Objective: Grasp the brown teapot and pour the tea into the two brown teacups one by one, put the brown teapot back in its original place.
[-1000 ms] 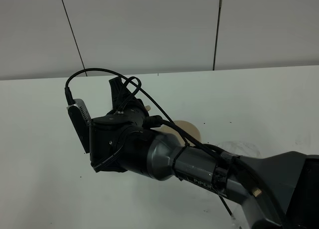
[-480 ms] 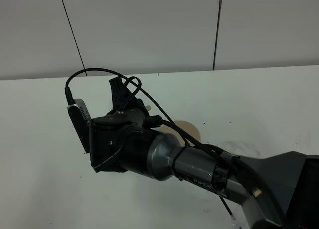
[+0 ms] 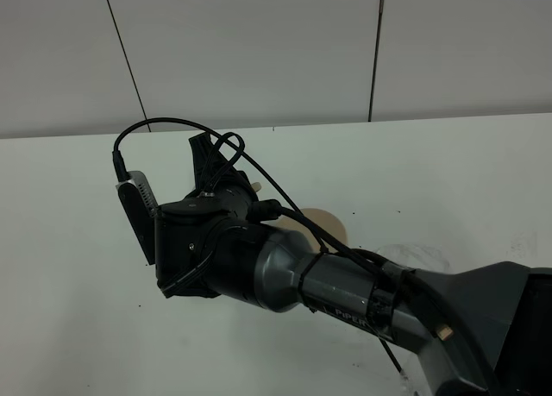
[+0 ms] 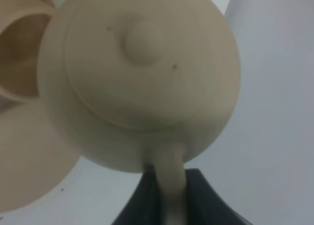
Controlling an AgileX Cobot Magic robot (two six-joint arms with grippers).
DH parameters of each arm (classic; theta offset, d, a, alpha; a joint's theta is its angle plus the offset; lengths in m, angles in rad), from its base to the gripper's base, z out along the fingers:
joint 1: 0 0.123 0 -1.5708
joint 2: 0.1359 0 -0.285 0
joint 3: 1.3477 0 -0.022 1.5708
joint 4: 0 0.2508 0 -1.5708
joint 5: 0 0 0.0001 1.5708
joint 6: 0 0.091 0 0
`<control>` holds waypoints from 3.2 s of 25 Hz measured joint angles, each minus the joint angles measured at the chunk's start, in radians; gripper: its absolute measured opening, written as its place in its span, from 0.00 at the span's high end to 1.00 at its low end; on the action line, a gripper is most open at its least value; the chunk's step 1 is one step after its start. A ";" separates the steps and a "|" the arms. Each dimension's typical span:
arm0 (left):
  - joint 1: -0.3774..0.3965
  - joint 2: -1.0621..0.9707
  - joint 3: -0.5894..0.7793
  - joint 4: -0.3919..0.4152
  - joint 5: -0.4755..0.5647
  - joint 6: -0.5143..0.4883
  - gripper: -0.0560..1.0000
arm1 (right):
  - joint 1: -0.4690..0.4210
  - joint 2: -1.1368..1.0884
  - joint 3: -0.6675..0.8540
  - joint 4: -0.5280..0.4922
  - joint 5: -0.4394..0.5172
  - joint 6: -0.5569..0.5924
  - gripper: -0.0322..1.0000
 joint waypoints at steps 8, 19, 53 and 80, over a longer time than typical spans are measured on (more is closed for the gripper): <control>0.000 0.000 0.000 0.000 0.000 0.000 0.64 | 0.000 0.000 0.000 0.000 0.000 0.000 0.88; 0.000 0.000 0.000 0.000 0.000 0.000 0.64 | 0.000 0.000 0.000 0.000 0.000 0.000 0.88; 0.000 0.000 0.000 0.000 0.000 0.000 0.64 | -0.043 -0.038 -0.001 0.188 -0.053 -0.059 0.88; 0.000 0.000 0.000 0.000 0.000 0.000 0.64 | -0.122 -0.106 -0.135 0.672 -0.030 -0.284 0.88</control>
